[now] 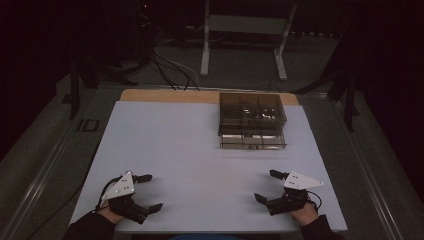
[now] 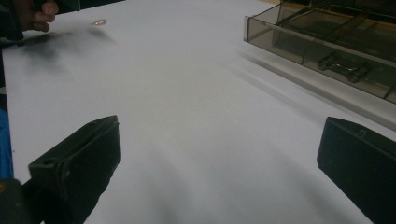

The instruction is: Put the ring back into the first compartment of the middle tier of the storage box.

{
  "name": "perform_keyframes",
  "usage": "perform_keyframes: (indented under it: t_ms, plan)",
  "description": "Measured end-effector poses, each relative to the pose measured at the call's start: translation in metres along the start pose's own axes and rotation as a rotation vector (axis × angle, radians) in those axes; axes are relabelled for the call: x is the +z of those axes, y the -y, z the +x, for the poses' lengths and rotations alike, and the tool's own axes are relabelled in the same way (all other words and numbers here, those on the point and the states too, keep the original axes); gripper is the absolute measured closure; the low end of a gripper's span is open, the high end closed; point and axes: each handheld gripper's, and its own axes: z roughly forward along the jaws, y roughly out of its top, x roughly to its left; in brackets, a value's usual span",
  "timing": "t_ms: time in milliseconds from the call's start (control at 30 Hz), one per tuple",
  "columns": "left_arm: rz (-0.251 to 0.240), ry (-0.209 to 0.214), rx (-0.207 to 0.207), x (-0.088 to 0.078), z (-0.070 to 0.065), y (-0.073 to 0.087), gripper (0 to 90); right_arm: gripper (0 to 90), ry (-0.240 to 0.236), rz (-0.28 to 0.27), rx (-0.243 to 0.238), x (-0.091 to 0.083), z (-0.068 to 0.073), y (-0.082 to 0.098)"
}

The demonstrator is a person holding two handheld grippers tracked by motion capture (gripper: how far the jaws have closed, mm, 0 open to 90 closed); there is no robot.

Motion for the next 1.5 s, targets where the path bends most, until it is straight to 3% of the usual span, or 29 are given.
perform_keyframes:
  t_ms: [233,600,667,1333,1500]
  plan:
    - [-0.008,0.037,0.018,-0.001,-0.005,-0.013,0.9,0.0,0.002,-0.009,-0.001,0.0,0.001,-0.001]
    - [-0.037,0.04,0.052,-0.011,-0.001,-0.035,0.9,0.0,0.012,-0.008,0.002,-0.001,0.001,0.0]
    - [-0.051,0.044,0.04,-0.013,0.002,-0.038,0.9,0.0,0.012,-0.01,0.0,-0.001,0.001,0.0]
    - [-0.067,-0.043,0.074,-0.041,0.021,-0.068,0.9,0.0,0.009,-0.014,0.003,-0.001,0.001,-0.001]
    - [-0.076,-0.066,0.058,-0.047,0.029,-0.07,0.9,0.0,0.009,-0.017,0.005,-0.002,0.001,-0.001]
